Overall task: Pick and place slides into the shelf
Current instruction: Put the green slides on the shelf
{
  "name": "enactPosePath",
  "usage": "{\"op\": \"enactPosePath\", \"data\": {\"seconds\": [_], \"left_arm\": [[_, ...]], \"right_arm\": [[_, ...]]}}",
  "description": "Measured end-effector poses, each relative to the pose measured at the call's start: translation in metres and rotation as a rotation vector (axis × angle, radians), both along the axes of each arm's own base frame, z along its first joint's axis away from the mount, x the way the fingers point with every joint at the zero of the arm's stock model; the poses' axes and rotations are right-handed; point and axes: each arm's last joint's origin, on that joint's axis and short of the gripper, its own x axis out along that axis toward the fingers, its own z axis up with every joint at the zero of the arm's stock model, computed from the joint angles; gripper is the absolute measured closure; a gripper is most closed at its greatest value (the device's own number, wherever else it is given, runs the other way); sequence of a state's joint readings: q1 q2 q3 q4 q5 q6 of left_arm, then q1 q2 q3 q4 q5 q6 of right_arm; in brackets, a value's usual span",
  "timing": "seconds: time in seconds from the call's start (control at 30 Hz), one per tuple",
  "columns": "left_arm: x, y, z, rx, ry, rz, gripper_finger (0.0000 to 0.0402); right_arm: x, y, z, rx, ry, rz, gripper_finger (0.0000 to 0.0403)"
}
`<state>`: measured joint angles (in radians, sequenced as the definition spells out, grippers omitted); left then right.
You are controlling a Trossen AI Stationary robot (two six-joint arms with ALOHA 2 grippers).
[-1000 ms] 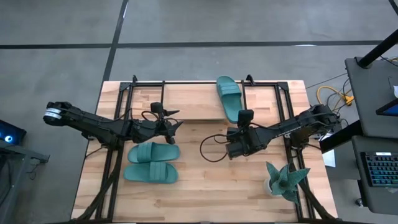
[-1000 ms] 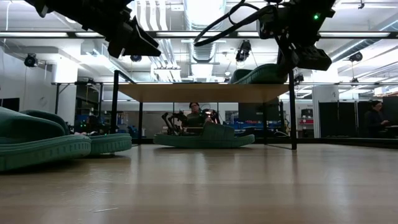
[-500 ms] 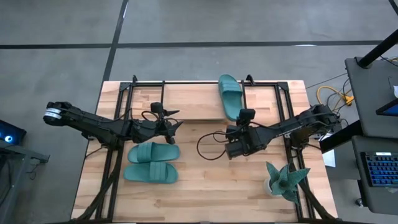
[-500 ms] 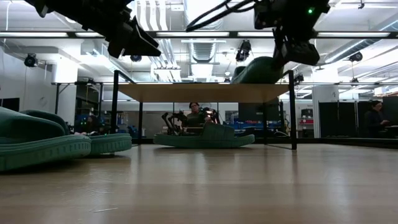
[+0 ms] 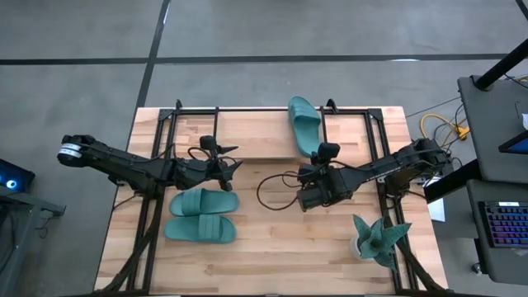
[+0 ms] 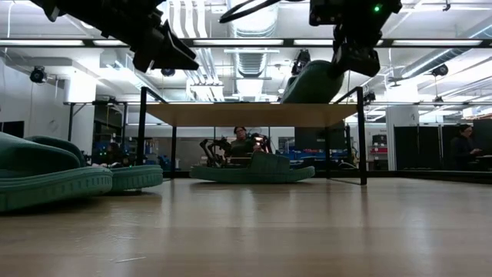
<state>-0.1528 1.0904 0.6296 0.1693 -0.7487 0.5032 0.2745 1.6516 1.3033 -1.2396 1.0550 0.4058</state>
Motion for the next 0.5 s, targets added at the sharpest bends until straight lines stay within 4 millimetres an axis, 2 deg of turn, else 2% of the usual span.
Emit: {"op": "enactPosePath", "data": {"seconds": [0.3,0.5], "left_arm": [[0.0,0.0,-0.001,0.002,0.012,0.0,0.0171],[-0.003,0.001,0.0,0.004,0.024,0.002,0.0171]], "right_arm": [[0.001,-0.004,0.0,-0.034,-0.022,-0.017,0.0375],[0.006,-0.013,-0.005,-0.052,0.015,-0.041,0.0375]]}}
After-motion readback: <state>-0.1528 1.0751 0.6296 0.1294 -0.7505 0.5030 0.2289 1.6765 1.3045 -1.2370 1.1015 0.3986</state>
